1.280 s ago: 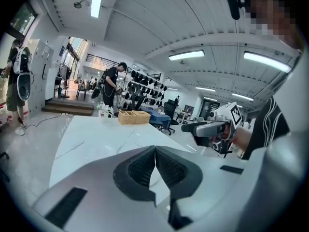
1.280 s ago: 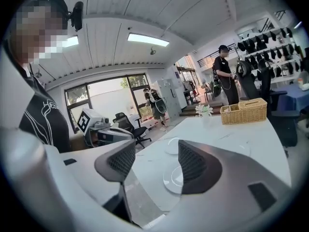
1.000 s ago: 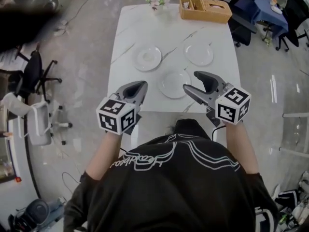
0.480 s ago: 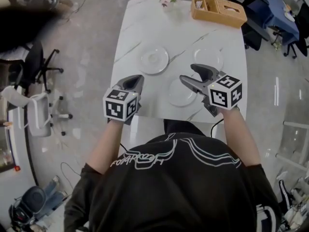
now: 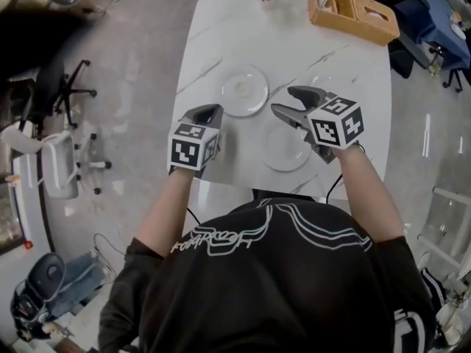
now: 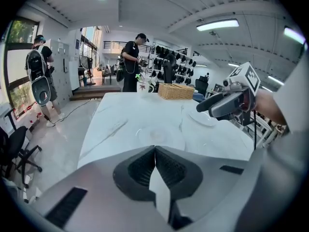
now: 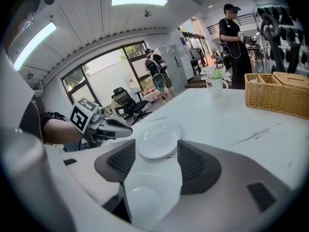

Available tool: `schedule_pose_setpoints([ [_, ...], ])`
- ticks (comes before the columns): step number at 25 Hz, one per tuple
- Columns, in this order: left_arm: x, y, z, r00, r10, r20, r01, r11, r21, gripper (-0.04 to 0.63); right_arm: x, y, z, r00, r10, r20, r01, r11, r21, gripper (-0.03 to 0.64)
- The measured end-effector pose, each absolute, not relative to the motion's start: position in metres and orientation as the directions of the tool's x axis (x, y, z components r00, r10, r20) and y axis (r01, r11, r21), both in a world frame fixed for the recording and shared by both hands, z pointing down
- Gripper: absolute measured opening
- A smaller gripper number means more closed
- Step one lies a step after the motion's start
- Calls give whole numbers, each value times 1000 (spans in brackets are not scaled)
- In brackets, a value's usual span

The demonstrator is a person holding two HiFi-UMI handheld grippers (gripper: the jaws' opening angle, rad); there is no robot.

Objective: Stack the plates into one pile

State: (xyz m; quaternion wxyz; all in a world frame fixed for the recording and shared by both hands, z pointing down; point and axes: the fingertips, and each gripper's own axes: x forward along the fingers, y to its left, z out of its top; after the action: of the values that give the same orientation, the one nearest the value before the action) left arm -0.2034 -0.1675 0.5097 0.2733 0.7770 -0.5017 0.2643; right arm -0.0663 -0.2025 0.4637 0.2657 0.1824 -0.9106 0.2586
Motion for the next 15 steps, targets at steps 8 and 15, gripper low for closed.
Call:
schedule_pose_setpoints([
  [8, -219, -195, 537, 339, -603, 722, -931, -324, 167, 24, -87, -227, 498, -769, -149, 622, -479, 779, -405, 276],
  [15, -222, -204, 548, 335, -590, 734, -934, -310, 176, 25, -95, -239, 516, -761, -119, 638, -482, 762, -433, 276],
])
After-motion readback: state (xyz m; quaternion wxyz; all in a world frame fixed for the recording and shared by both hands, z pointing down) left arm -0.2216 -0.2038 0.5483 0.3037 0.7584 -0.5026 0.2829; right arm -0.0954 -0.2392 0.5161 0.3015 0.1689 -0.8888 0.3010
